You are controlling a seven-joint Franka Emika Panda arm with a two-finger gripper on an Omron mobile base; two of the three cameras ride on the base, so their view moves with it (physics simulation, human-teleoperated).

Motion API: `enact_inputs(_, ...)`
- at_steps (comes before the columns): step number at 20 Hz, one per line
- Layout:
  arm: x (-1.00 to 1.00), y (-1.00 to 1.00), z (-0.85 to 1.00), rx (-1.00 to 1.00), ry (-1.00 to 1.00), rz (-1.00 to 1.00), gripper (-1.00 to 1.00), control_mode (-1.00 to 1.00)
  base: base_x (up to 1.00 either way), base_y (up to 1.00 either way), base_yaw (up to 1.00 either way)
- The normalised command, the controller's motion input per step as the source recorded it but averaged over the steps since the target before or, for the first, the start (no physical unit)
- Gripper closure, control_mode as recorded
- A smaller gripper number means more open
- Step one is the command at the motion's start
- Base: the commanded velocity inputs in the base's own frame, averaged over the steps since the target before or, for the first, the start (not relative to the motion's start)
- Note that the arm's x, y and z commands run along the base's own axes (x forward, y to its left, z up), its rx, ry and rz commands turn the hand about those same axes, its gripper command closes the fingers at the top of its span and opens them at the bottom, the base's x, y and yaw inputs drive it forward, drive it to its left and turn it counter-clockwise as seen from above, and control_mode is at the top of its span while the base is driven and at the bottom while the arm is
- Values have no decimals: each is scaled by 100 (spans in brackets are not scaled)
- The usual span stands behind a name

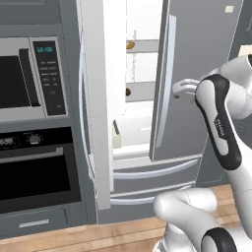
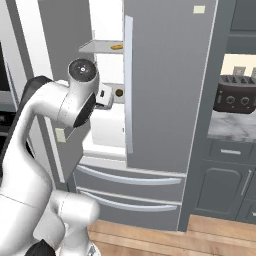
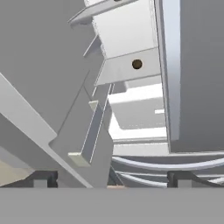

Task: Retrieve the banana and kiwi from the fridge and place them into the bowl on the dining table.

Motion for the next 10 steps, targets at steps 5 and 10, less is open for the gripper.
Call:
enact_inputs(5, 0, -64, 5, -31, -1, -3, -100, -100, 0, 0, 0)
enact_inputs(10, 34, -37, 2, 0, 1, -1, -100, -100, 0, 0, 0)
